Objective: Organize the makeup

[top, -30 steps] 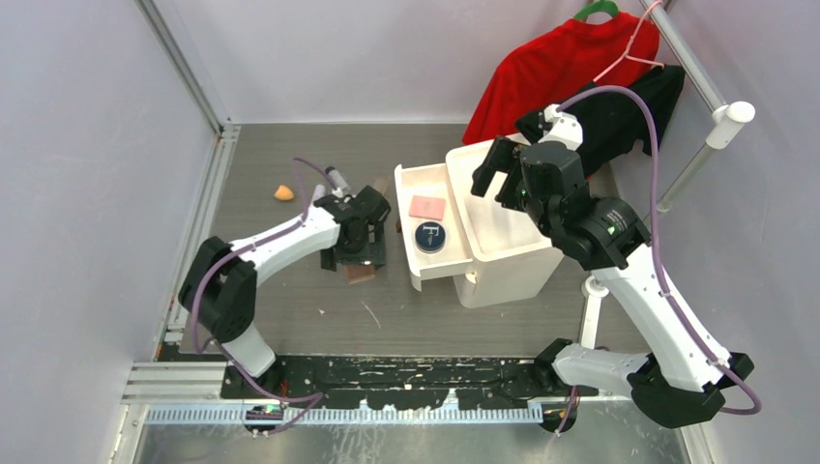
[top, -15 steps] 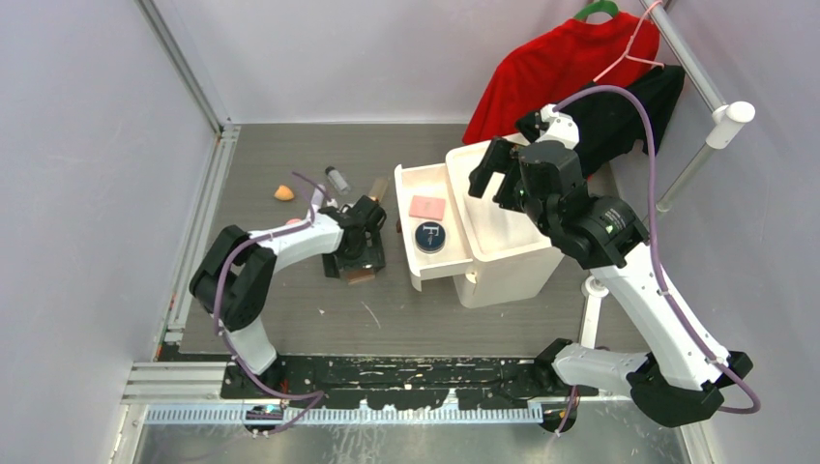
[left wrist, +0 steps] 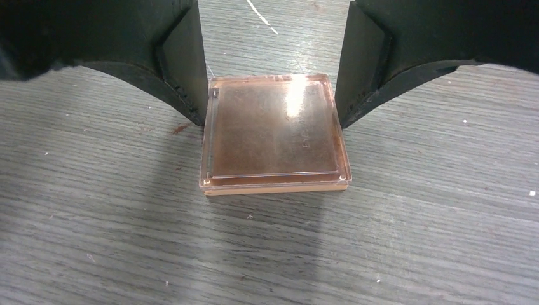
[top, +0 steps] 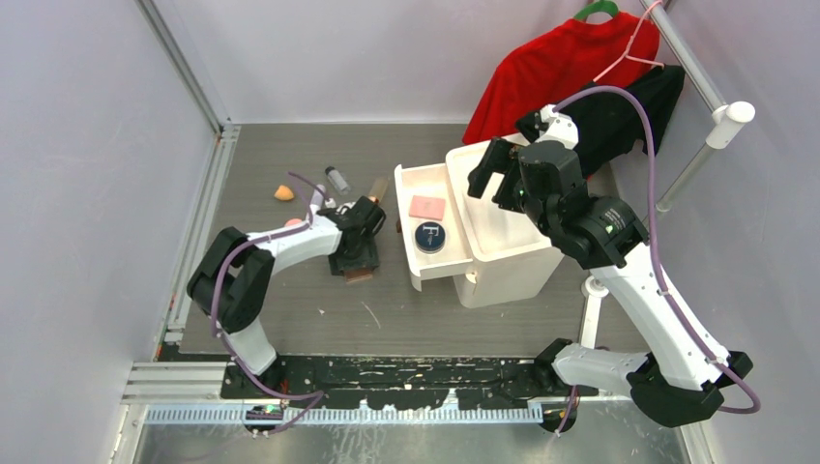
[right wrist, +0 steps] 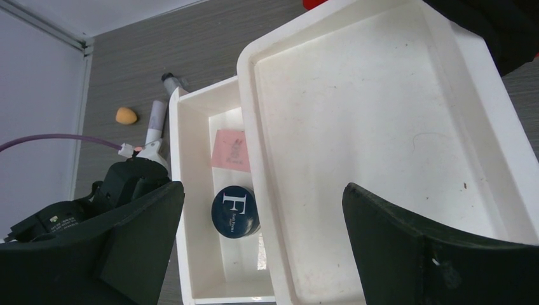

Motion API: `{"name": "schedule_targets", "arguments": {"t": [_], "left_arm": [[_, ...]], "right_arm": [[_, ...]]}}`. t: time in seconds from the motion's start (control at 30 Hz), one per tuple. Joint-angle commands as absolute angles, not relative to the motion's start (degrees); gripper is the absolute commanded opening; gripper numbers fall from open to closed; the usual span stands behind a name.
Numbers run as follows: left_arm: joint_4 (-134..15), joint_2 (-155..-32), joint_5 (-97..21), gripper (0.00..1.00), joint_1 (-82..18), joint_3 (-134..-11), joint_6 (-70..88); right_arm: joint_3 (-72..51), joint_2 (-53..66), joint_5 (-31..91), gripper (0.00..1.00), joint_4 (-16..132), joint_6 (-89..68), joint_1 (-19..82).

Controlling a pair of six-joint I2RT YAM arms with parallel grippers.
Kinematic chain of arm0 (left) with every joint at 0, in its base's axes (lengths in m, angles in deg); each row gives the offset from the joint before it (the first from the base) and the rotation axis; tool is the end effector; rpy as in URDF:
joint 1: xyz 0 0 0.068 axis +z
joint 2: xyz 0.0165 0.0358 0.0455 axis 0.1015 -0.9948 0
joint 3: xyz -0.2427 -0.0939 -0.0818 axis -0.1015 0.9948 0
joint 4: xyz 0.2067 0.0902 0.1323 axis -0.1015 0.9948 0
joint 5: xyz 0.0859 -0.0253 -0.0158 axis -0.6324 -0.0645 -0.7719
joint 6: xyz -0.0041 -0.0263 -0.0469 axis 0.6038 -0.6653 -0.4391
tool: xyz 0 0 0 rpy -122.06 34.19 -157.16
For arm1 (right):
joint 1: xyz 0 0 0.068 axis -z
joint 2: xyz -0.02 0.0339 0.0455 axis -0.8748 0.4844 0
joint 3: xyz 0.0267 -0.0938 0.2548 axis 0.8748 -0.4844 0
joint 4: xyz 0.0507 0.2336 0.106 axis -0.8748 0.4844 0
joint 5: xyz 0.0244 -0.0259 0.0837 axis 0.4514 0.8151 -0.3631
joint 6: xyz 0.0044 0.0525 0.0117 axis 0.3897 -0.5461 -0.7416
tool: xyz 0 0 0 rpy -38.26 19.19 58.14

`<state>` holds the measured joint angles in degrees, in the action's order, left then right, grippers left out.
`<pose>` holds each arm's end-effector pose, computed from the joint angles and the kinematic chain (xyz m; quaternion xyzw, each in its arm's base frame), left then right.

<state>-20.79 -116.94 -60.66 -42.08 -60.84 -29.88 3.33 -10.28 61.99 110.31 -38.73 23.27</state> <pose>0.2624 -0.1815 0.1651 -0.1374 0.9739 -0.0001 0.1805 0.1656 0.1095 0.4588 0.0923 0.8394 0.1520 0.5136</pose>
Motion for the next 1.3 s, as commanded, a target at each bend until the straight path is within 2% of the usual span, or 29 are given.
{"name": "schedule_targets", "arguments": {"t": [0.0, 0.27, 0.4, 0.63, 0.8, 1.0, 1.07, 1.13, 1.17, 1.27], "left_arm": [[-20.71, -113.21, -63.5, 0.47, -41.75, -61.73, -28.9], [-11.95, -99.74, -67.51, 0.46, -41.07, -71.55, -23.22], [-10.6, -94.91, -66.56, 0.45, -41.39, -79.84, -15.16], [-1.59, -107.09, -63.28, 0.46, -50.1, -104.0, -7.14], [-3.31, -113.9, -60.86, 0.47, -54.61, -111.38, -5.08], [-5.59, -118.75, -57.88, 0.47, -56.1, -114.84, -4.1], [-5.83, -119.6, -58.17, 0.55, -56.06, -114.86, -4.56], [-5.8, -120.31, -58.32, 0.8, -56.06, -115.34, -4.54], [-5.56, -120.47, -58.35, 0.88, -56.02, -115.73, -4.56], [-5.26, -120.2, -58.25, 0.99, -56.04, -116.81, -4.17]], "right_arm": [[3.3, -11.29, 61.81, 1.0, 107.87, -39.63, 23.22], [3.11, -11.95, 62.45, 1.0, 107.77, -39.45, 23.19], [2.59, -12.53, 62.73, 1.0, 106.97, -39.53, 23.23], [3.05, -13.36, 63.95, 1.0, 106.87, -39.52, 23.2], [3.03, -14.19, 64.82, 1.0, 108.14, -39.84, 23.18], [3.12, -14.83, 65.22, 1.0, 109.56, -39.98, 23.23], [3.23, -14.95, 65.15, 1.0, 109.89, -40.05, 23.19], [3.23, -15.15, 65.4, 1.0, 110.06, -40.06, 23.17], [3.18, -15.14, 65.55, 1.0, 110.1, -40.06, 23.16], [3.24, -14.94, 65.59, 1.0, 110.18, -39.94, 23.22]]}}
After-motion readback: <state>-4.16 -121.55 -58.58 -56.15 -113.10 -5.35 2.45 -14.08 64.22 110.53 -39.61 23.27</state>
